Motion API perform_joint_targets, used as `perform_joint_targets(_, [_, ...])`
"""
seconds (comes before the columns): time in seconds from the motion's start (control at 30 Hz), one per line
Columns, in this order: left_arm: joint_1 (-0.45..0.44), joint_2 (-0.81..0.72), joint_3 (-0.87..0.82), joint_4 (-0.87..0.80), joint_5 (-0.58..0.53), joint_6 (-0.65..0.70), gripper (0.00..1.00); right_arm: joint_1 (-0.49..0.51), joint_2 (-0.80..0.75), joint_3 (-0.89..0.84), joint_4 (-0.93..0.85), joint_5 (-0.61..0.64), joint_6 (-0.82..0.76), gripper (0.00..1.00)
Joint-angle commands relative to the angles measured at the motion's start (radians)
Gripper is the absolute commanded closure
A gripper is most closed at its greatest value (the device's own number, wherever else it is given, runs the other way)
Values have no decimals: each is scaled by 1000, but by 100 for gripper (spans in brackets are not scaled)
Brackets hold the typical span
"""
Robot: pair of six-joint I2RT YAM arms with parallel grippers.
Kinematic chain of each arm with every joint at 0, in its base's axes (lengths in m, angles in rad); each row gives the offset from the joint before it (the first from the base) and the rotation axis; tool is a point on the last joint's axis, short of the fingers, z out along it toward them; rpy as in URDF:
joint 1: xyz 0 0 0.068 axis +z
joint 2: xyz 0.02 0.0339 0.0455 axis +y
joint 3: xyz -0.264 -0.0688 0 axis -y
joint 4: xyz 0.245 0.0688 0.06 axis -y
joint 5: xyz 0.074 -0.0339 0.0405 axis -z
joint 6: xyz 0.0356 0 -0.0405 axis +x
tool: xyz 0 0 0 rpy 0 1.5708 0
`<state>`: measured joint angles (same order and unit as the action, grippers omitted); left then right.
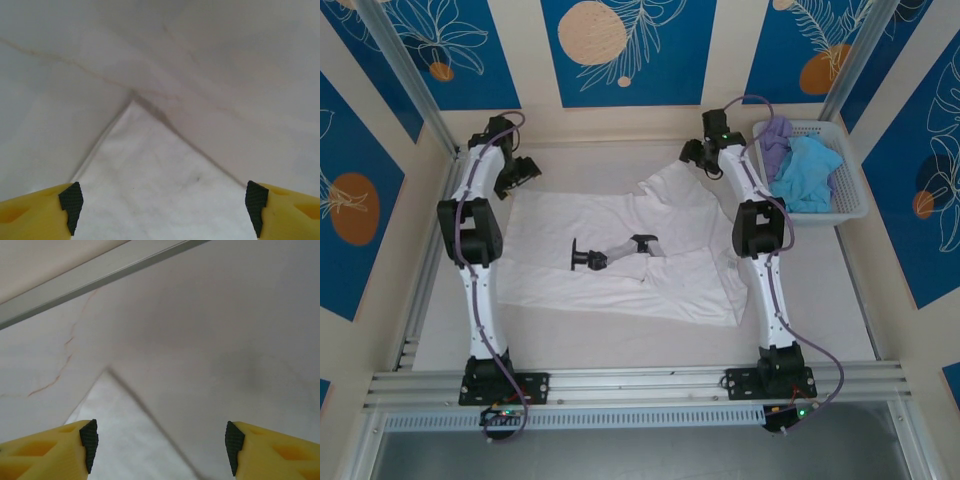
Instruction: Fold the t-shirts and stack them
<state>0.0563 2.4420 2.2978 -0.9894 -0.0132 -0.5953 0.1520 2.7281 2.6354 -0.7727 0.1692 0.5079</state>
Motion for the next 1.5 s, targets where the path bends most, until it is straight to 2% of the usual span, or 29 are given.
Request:
perform_joint_targets(0.0, [49,81,124,-74,-15,-12,16,-7,25,50,20,-70,4,29])
perform_joint_targets(0.23, [62,141,185,-51,30,37,21,7,45,45,80,-111,-26,31])
perform_joint_targets(0.37, [62,175,186,-41,42,61,24,7,110,125,96,-137,-5,34])
perform_joint_targets(0.87, [60,233,183,6,162,4,41,3,132,117,101,-203,67,42])
perform_joint_targets(1.03, [48,229,182,2,176,27,45,9,131,117,55,-207,64,45])
perform_joint_targets(1.3, [38,225,172,13,196,34,61,20,127,117,22,-208,50,50])
perform_joint_targets(1.47, [34,222,172,27,206,30,70,26,125,115,19,-209,36,57])
